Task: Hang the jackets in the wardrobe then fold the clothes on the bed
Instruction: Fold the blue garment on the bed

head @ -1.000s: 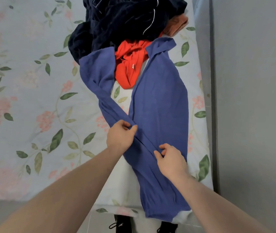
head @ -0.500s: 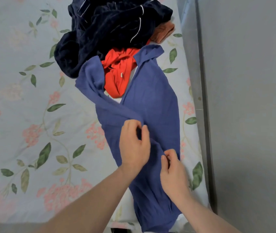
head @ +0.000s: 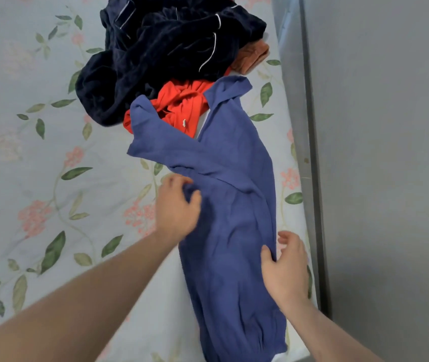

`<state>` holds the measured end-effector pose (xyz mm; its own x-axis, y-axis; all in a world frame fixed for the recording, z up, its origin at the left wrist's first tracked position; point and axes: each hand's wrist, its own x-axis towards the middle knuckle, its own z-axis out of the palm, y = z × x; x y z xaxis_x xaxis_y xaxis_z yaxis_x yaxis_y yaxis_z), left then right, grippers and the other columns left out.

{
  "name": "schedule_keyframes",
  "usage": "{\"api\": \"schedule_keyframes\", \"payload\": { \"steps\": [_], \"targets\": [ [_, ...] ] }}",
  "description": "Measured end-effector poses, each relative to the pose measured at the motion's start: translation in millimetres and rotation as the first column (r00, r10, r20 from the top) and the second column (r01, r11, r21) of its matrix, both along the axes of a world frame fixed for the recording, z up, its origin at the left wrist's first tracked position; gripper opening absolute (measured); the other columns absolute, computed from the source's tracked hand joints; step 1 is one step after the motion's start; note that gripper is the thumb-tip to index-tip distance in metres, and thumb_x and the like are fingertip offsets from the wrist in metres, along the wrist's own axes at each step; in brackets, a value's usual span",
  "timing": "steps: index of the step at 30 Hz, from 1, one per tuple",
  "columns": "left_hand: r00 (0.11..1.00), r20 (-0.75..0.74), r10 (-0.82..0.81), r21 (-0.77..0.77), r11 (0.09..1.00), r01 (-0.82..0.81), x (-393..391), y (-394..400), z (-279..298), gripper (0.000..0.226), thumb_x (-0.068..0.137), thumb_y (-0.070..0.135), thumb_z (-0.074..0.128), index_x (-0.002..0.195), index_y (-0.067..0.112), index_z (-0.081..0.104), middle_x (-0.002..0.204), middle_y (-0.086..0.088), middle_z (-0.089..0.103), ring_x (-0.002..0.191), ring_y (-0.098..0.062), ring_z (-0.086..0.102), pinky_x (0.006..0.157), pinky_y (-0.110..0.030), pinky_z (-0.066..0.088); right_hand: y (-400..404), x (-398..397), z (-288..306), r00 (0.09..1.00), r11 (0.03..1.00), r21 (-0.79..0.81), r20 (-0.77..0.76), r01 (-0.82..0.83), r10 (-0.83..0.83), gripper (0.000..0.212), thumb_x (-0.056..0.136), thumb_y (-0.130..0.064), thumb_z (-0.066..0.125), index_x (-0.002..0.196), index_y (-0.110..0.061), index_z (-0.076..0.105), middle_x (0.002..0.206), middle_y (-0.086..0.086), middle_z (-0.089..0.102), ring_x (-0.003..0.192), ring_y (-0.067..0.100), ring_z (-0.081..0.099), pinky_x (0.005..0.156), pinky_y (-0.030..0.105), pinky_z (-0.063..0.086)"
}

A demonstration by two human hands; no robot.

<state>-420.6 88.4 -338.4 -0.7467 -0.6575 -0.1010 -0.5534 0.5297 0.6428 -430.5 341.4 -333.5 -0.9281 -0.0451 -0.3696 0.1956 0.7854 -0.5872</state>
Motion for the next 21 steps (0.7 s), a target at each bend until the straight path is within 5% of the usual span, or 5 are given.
{"api": "schedule_keyframes", "payload": {
  "steps": [4, 9, 11, 16, 21],
  "targets": [
    [0.908, 0.286, 0.306, -0.116, 0.952, -0.284, -3.2, -78.7, -10.0, 0.057, 0.093, 0.036, 0.065, 0.138, 0.004, 0.051, 0.147, -0.018, 0.044, 0.133, -0.041, 0.043, 0.108, -0.047, 0.035, -45.4, -49.9, 6.4, 0.987, 0.984, -0.118, -0.110, -0.134, 0.121, 0.048, 0.088, -0.027, 0.072, 0.132, -0.021, 0.052, 0.126, -0.004, 0.055, 0.117, 0.020, 0.053, 0.102, 0.044, 0.048],
    [0.802, 0.537, 0.260, -0.035, 0.957, -0.286, -20.0, -98.5, -49.2, 0.165, 0.041, 0.111, 0.033, 0.161, 0.001, 0.010, 0.168, -0.025, 0.005, 0.154, -0.049, 0.004, 0.119, -0.066, 0.008, -113.1, -96.8, 11.3, 0.933, 0.934, -0.088, -0.133, -0.346, 0.334, 0.057, 0.093, -0.037, 0.069, 0.145, -0.025, 0.048, 0.141, -0.007, 0.049, 0.129, 0.018, 0.045, 0.101, 0.036, 0.046],
    [0.819, 0.490, 0.298, -0.011, 0.942, -0.336, -26.8, -96.2, -61.7, 0.170, 0.035, 0.113, 0.027, 0.162, 0.002, 0.005, 0.168, -0.026, 0.000, 0.153, -0.053, -0.002, 0.118, -0.071, 0.002, -142.0, -108.8, 7.3, 0.908, 0.911, -0.079, -0.155, -0.405, 0.390, 0.058, 0.092, -0.039, 0.070, 0.144, -0.026, 0.049, 0.143, -0.008, 0.050, 0.131, 0.019, 0.044, 0.103, 0.038, 0.046],
    [0.697, 0.686, 0.209, 0.016, 0.953, -0.301, -37.9, -114.6, -53.8, 0.166, 0.051, 0.081, 0.079, 0.156, 0.008, -0.026, 0.164, -0.022, -0.028, 0.149, -0.050, -0.023, 0.119, -0.071, 0.002, -202.7, -127.3, -14.6, 0.771, 0.787, 0.112, -0.160, -0.606, 0.617, 0.064, 0.089, -0.042, 0.074, 0.147, -0.030, 0.048, 0.141, -0.007, 0.048, 0.126, 0.024, 0.046, 0.103, 0.041, 0.044],
    [0.649, 0.742, 0.169, 0.046, 0.953, -0.300, -51.8, -124.9, -53.6, 0.173, 0.048, 0.074, 0.086, 0.153, 0.005, -0.033, 0.158, -0.027, -0.037, 0.145, -0.053, -0.030, 0.116, -0.072, -0.002, -221.9, -139.0, -22.3, 0.764, 0.800, 0.065, -0.259, -0.597, 0.591, 0.012, 0.098, -0.029, 0.064, 0.108, -0.029, 0.070, 0.106, -0.010, 0.065, 0.100, 0.019, 0.058, 0.088, 0.036, 0.048]
  ]
}}
